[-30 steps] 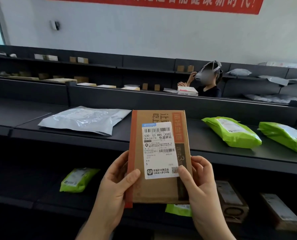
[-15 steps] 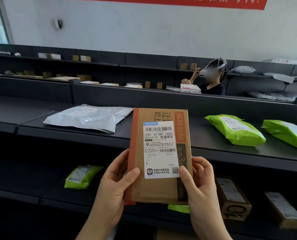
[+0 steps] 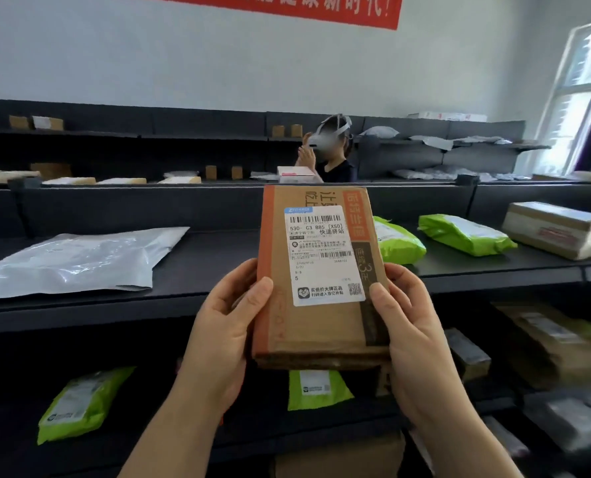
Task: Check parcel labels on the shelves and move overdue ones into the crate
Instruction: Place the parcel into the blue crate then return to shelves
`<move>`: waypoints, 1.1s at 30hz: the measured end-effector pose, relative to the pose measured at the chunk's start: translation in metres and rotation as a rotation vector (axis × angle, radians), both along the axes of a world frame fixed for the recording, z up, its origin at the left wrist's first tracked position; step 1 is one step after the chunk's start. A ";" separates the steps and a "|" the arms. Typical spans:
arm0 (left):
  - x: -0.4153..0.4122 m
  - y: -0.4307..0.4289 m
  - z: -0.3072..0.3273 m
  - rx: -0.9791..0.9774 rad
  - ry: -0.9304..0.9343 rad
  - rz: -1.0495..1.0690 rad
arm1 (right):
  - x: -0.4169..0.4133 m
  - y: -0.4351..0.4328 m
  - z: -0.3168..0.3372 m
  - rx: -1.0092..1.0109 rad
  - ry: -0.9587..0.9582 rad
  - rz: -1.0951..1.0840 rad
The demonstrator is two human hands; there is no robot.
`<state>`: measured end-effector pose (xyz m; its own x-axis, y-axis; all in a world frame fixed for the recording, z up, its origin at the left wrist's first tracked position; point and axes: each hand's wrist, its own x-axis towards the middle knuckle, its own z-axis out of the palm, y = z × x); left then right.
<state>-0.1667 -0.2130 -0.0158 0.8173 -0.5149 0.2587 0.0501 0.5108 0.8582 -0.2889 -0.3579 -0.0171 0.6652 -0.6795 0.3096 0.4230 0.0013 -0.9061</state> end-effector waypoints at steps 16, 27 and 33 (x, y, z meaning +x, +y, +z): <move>-0.171 -0.198 -0.060 0.277 0.069 -0.786 | -0.240 -0.060 -0.056 0.321 0.115 -0.774; -0.359 -0.393 -0.125 0.512 -0.003 -1.112 | -0.425 -0.193 -0.111 0.584 0.163 -1.088; -0.445 -0.501 -0.143 0.552 -0.038 -1.172 | -0.512 -0.301 -0.134 0.607 0.239 -1.148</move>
